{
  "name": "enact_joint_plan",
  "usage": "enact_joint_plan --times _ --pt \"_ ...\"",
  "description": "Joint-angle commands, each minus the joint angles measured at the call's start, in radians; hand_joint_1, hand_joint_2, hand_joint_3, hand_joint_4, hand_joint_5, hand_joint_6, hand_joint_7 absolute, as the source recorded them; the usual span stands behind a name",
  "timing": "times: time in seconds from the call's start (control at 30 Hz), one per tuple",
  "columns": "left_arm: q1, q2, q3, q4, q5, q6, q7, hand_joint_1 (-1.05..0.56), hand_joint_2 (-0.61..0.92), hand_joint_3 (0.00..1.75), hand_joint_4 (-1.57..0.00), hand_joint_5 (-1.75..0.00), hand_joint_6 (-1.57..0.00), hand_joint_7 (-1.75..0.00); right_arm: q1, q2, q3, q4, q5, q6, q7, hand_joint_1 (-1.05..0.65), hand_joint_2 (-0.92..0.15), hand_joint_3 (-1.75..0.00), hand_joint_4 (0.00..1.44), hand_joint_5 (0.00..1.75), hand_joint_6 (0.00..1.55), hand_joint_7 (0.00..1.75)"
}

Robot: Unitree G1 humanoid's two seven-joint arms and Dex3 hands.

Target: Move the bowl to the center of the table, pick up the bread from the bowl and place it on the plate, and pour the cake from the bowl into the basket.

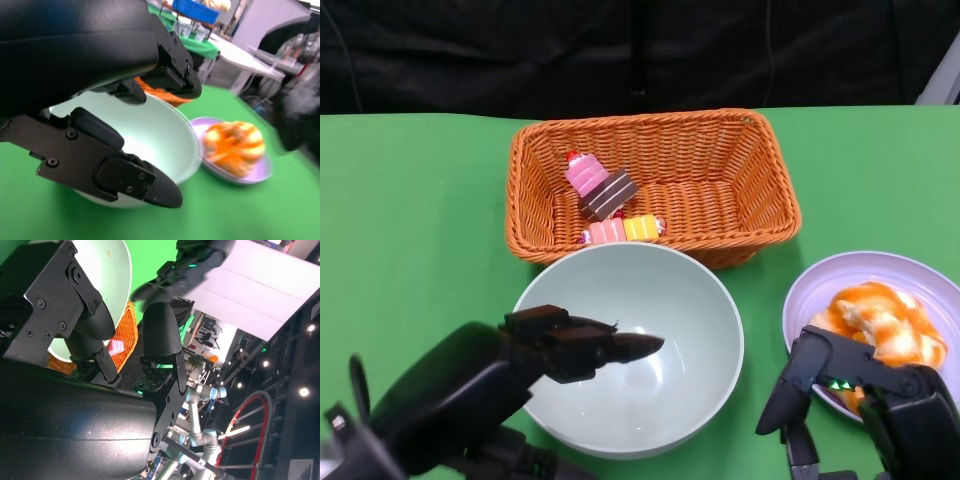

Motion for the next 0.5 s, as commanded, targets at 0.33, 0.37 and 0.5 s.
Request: enact_joint_plan --times 0.33,0.37,0.5 --pt "0.231 -0.322 0.025 -0.115 -0.223 0.059 0.116 -0.01 0.48 1.29 -0.76 -1.62 -0.71 -1.32 0.013 -0.028 0.04 0.022 -0.028 -0.029 0.01 0.13 -0.2 -1.69 0.75 1.73 0.73 1.45" --pt "0.247 -0.332 0.029 -0.123 -0.223 0.072 0.12 0.06 0.48 1.43 -0.85 -1.68 -0.77 -1.46 0.016 -0.028 0.041 0.021 -0.028 -0.029 0.009 0.13 -0.19 -1.71 0.76 1.73 0.74 1.46" --pt "0.31 -0.365 0.028 -0.163 -0.234 0.145 0.135 0.06 0.39 1.59 -0.97 -1.74 -0.82 -1.66 0.027 -0.04 0.041 0.021 -0.012 -0.035 0.019 0.18 -0.21 -1.74 0.8 1.74 0.77 1.47"
